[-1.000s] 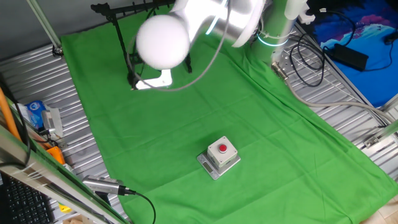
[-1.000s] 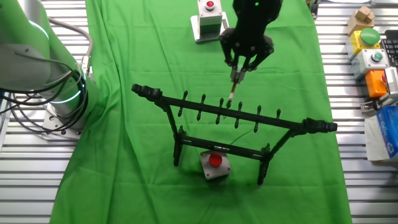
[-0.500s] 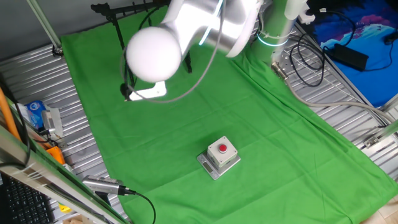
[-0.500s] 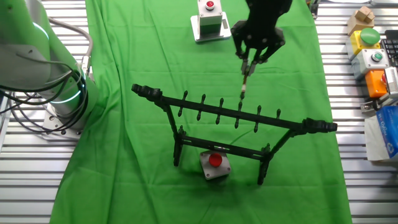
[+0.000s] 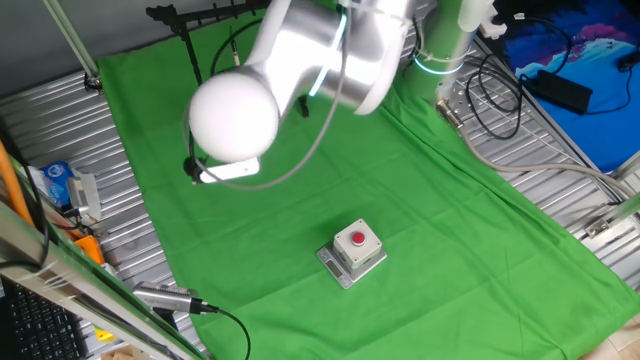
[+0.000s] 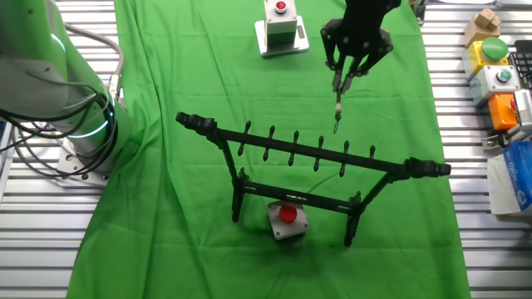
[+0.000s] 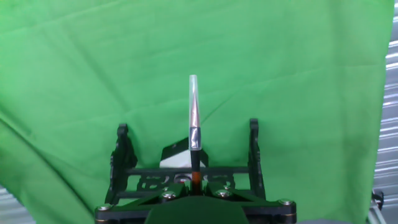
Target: Place the brush on the pen rack
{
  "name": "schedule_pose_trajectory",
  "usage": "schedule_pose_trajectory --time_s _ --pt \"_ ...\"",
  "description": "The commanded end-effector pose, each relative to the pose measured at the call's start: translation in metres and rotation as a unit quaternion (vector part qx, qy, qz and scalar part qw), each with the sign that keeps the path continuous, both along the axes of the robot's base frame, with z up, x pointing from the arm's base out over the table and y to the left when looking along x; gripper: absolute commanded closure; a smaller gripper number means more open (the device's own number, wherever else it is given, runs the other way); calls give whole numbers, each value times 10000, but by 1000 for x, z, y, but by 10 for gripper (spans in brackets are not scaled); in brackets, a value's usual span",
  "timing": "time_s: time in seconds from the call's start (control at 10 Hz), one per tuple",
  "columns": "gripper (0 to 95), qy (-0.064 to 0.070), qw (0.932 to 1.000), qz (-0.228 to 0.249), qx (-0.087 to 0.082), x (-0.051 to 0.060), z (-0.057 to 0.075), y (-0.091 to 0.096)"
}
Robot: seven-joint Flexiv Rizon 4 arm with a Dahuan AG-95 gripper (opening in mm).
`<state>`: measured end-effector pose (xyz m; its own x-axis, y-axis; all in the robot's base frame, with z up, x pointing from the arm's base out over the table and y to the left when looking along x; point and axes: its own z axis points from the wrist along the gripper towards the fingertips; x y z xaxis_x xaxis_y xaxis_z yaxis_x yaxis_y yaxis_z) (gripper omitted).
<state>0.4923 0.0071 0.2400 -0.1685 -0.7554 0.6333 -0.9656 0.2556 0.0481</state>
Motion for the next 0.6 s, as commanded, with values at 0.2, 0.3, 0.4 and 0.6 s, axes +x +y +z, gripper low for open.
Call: schedule_pose_trajectory --time_s 0.2,0.3,0.4,0.6 --pt "950 108 9996 192 -170 -2 4 2" --pt "950 128 9991 308 -248 -2 4 2" --pt "950 110 9985 426 -317 -2 3 2" --pt "950 65 9978 559 -358 -1 1 0"
